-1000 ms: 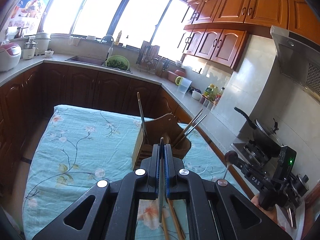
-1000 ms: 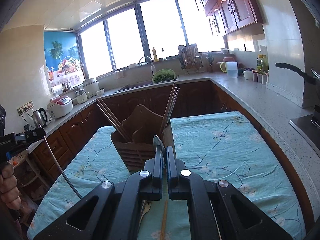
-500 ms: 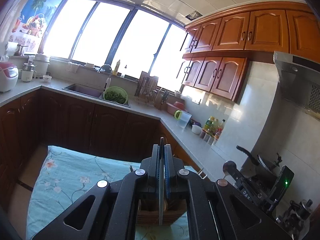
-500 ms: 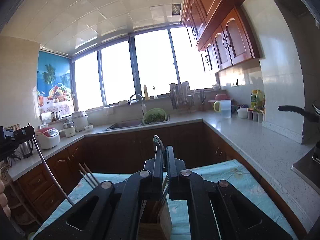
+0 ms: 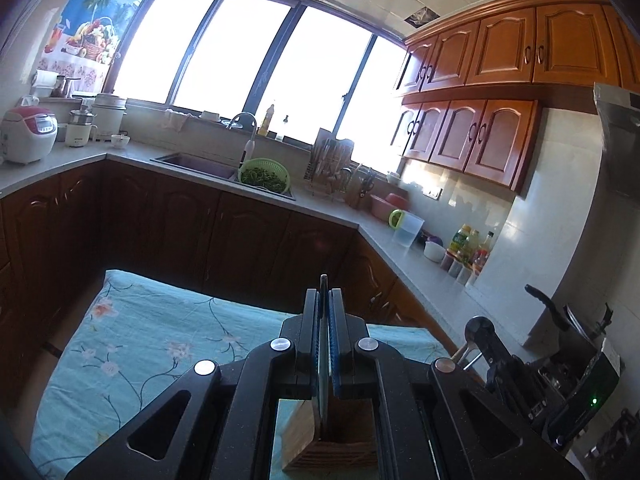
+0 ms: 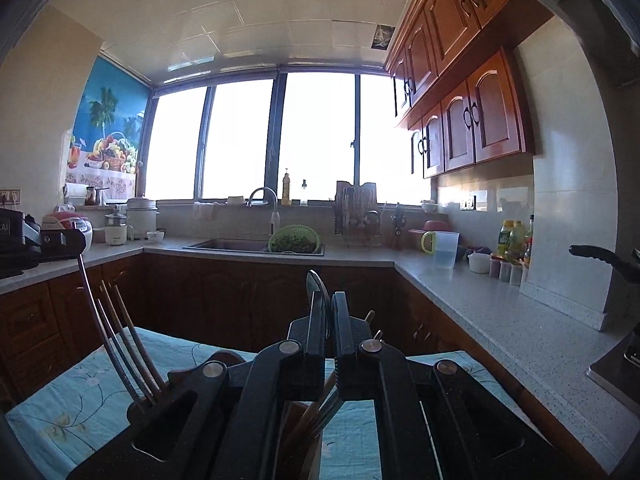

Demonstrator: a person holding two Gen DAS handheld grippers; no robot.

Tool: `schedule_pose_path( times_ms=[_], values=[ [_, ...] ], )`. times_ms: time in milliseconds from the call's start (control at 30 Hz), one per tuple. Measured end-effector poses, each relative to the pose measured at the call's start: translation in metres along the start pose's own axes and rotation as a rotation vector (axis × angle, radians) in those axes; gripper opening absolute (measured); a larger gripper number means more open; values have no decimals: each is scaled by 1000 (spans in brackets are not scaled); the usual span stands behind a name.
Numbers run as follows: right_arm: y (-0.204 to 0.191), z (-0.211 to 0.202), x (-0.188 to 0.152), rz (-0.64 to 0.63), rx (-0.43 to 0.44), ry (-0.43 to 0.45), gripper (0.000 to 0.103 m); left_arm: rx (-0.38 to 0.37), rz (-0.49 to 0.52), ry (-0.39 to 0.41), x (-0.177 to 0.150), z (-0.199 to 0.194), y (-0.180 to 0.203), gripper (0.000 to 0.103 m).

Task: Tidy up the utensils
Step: 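Lift the chopstick and spoon and carry them over the wooden holder, then open both tools to drop the chopstick and spoon into the holder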

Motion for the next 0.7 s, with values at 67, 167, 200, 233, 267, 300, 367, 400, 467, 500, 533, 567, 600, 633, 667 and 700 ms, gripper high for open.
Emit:
schedule_pose_path(
  times_ms=[67, 167, 200, 233, 267, 300, 367, 400, 467, 500, 533, 567, 600, 633, 667, 700],
  values=[
    [1, 0, -11, 3, 6, -29, 3, 5, 12, -27, -12, 6, 1, 2],
    [7, -5, -24, 5, 5, -60, 3, -2, 10, -58, -26, 15, 1, 3],
    [7, -6, -28, -4, 0, -74, 3, -4, 10, -68, -27, 17, 0, 3],
    [8, -6, -32, -8, 1, -85, 3, -6, 11, -76, -29, 19, 0, 3],
    [8, -6, -37, -12, 4, -99, 3, -6, 14, -85, -31, 21, 0, 3],
    [8, -6, -42, -22, 5, -120, 3, 1, 19, -83, -30, 22, -1, 3],
    [8, -4, -51, -20, 18, -156, 3, 3, 22, -82, -26, 18, -5, 4],
    [8, -4, -55, -16, 24, -176, 3, -1, 19, -82, -23, 16, -6, 4],
    [11, -3, -58, -5, 24, -192, 3, -10, 21, -85, -20, 12, -7, 4],
    [12, -3, -58, 5, 32, -200, 3, -11, 26, -87, -18, 10, -8, 4],
    [12, -2, -58, 13, 37, -214, 3, -12, 29, -89, -18, 6, -11, 4],
    [14, 0, -58, 17, 40, -225, 3, -12, 30, -90, -20, 3, -14, 4],
    [15, 1, -58, 20, 42, -229, 3, -14, 29, -93, -19, 3, -14, 4],
    [15, 1, -58, 20, 43, -233, 3, -15, 27, -94, -19, 2, -15, 4],
    [16, 2, -58, 20, 44, -236, 3, -17, 24, -96, -20, -1, -19, 4],
    [16, 3, -58, 24, 47, -241, 3, -18, 22, -98, -19, -1, -20, 4]
  ],
)
Point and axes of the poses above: each gripper's, at about its wrist camera, not at the fingertips, and z roughly the way its jaws point, y to its right, x to its top, the point moved 9 cm from there along z, roughly the way its jaws point, and after that the axes turned 9 degrees about -x, right-handed, at the moved point
